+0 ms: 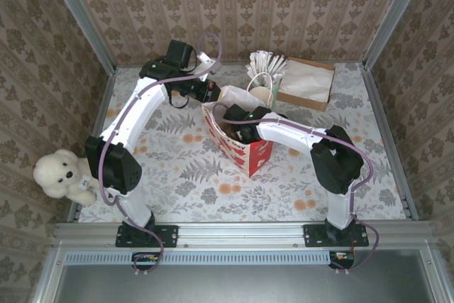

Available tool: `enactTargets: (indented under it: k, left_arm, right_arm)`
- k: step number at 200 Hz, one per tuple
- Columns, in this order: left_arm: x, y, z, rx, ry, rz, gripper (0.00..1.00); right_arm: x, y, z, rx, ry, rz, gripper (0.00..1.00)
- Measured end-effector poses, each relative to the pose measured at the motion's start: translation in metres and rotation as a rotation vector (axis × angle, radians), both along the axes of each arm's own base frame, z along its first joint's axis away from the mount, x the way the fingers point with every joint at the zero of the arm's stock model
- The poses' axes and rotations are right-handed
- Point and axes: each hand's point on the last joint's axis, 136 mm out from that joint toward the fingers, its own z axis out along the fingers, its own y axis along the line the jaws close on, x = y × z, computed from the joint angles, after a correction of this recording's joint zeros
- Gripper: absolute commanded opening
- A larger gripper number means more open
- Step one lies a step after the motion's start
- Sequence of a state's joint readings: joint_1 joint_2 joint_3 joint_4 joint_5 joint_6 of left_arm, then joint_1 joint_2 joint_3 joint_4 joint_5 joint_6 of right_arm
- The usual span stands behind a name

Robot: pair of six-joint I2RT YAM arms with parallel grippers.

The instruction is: Pack the takeout coffee

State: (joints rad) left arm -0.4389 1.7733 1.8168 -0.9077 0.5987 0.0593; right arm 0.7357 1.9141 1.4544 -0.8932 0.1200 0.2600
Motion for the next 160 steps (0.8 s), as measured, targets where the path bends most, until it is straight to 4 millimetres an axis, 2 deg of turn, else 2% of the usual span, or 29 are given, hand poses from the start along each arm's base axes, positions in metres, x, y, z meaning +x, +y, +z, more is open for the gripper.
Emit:
enactTargets:
  k: [105,160]
  left_arm:
    - [0.0,0.0,0.0,0.0,0.0,0.0,0.0]
    - [0.0,0.0,0.0,0.0,0.0,0.0,0.0]
  right_arm:
    - [0.0,0.0,0.0002,0.001,-0.001,0.0,0.67]
    - [-0.0003,0.0004,0.0024,0.011,-0.006,0.0,0.79]
